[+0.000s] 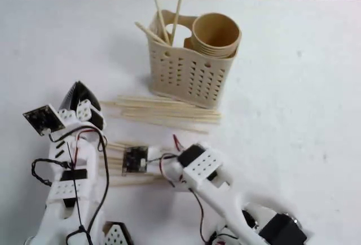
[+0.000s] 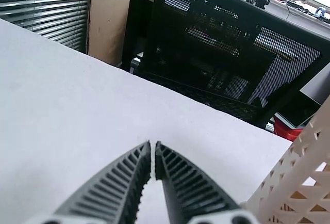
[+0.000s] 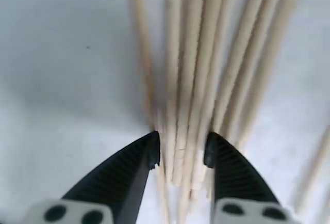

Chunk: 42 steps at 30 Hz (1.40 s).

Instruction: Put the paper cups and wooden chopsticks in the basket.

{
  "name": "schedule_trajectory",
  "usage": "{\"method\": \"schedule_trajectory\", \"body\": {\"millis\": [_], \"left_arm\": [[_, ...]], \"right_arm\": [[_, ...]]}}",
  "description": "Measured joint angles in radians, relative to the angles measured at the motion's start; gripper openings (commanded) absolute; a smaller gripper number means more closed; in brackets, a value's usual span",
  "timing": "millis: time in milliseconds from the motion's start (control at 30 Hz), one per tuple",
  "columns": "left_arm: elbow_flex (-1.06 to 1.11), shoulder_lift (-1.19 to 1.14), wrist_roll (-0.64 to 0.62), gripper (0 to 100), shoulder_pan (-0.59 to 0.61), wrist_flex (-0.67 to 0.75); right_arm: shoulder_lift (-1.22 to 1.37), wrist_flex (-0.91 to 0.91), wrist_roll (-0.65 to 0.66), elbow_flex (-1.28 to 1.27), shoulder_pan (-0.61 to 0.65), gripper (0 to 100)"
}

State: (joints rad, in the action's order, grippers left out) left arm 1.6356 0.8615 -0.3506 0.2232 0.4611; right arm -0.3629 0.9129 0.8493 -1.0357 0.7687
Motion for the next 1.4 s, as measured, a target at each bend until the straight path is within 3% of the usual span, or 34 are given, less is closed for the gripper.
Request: {"method": "schedule_trajectory", "body": {"millis": [133,400,567,700,833,1000,1133,1267,1400], "left_arm": [[0.0,0.0,0.0,5,0.0,0.0],[0.0,0.0,0.0,5,0.0,0.0],[0.0,0.0,0.0,5,0.0,0.0],[0.0,0.0,0.0,5,0.0,0.0],[0.0,0.0,0.0,5,0.0,0.0],[0.0,0.0,0.0,5,0.0,0.0],[0.0,0.0,0.0,5,0.0,0.0],[0.0,0.0,0.0,5,0.0,0.0],[0.0,0.0,0.0,5,0.0,0.0]], "right_arm": [[0.012,-0.005,0.002,0.006,-0.037,11.5],[0.038,0.005,-0.157,0.094,-0.216,7.5],[0.038,0.005,-0.198,0.097,-0.253,7.8],[0.038,0.011,-0.212,0.117,-0.258,16.2],[-0.021,0.137,-0.212,0.183,-0.258,29.7],[-0.17,0.325,-0.157,0.287,-0.259,22.0],[-0.187,0.344,-0.129,0.325,-0.172,15.5],[-0.06,0.301,-0.078,0.333,-0.031,17.6],[0.127,0.186,-0.048,0.365,0.006,17.7]]}}
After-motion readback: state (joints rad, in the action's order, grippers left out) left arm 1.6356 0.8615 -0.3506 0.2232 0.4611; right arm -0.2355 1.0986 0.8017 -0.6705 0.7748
